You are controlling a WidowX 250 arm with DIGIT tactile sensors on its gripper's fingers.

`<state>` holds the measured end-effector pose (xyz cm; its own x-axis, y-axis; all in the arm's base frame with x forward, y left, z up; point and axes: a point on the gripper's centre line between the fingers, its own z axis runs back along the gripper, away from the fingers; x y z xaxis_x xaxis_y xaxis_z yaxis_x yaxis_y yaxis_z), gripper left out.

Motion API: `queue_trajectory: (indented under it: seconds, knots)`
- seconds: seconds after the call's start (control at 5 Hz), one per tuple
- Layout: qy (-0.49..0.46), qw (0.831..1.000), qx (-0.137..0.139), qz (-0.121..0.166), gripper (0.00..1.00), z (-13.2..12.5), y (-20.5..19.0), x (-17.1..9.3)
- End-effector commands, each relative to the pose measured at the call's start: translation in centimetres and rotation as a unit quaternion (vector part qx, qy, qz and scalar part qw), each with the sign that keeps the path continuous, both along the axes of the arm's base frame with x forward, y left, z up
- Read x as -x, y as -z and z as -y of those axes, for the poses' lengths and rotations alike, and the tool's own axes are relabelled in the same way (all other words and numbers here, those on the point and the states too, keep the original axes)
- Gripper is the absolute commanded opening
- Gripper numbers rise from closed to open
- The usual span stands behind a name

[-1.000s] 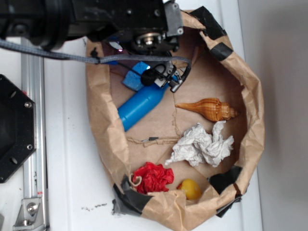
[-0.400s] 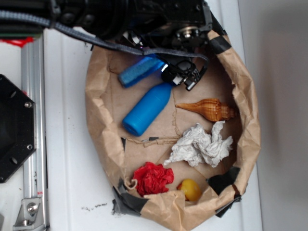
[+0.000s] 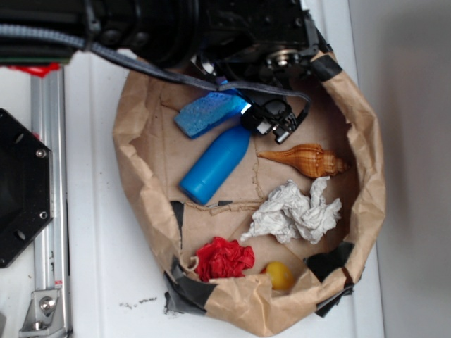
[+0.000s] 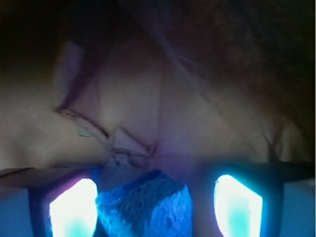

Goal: Grab the blue sponge.

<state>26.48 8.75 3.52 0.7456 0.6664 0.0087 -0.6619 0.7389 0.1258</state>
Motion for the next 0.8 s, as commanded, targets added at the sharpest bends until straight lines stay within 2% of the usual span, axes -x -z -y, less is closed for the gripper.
queue_trajectory:
  seconds: [0.0, 0.2, 0.6]
  knots:
    - [0.015, 1.0, 0.012, -0.004, 1.0, -0.94, -0.09, 0.53]
    - [0.026, 0.999, 0.023, -0.003, 0.0, -0.98, 0.14, 0.7]
    - [0.043, 0.999, 0.026, 0.009, 0.0, -1.18, -0.23, 1.02]
